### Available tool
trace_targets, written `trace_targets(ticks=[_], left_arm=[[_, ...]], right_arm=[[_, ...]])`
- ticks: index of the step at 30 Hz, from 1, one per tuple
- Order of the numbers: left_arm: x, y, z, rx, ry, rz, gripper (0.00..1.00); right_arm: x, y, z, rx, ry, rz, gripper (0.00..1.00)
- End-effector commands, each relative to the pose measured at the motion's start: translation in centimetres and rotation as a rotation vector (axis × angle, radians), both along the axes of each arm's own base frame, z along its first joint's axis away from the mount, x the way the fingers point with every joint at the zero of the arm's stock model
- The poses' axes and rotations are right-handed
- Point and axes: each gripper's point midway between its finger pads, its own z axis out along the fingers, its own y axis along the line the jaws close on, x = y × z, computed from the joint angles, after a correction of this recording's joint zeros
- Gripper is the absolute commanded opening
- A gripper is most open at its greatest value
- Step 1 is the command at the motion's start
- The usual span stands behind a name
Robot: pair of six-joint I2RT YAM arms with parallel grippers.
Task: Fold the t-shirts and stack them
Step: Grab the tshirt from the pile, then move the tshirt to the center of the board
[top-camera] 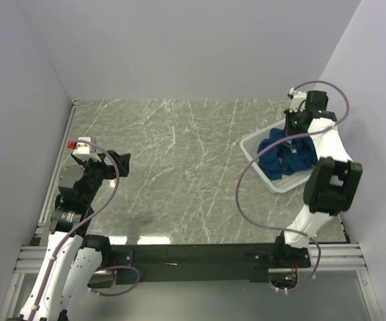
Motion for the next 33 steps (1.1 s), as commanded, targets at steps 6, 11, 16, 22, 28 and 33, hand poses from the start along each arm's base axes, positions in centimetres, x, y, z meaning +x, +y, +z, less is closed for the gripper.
trace_targets(ticks=[6,11,16,22,28,33], left_arm=[[-0.1,-0.4,1.2,0.01,-0.061,-0.023,0.99],[-0.3,-0.4,1.4,0.013,-0.069,-0.028,0.99],[-0.4,-0.3,1.4,0.016,-0.072,-0.022,0.99],[-0.3,0.0,1.5,0.019,-0.077,-0.007,0.99],[-0.5,0.2,1.7,0.019,-0.09,0.005,0.99],[-0.6,0.3,1.8,0.019,-0.094,0.005,0.99]], right_arm=[[-6.6,9.3,28.8,0.064,-0.71,0.288,0.0],[-11.3,14.5,42.4,0.152,-1.021,0.404,0.0],[-16.3,18.3,49.3,0.385,-1.161,0.55,0.0],[-18.2,20.1,50.0,0.497,-1.146,0.642,0.0],[-16.9,22.3,46.7,0.533,-1.045,0.692,0.0],[-15.7,25.3,40.3,0.497,-0.906,0.76,0.0]])
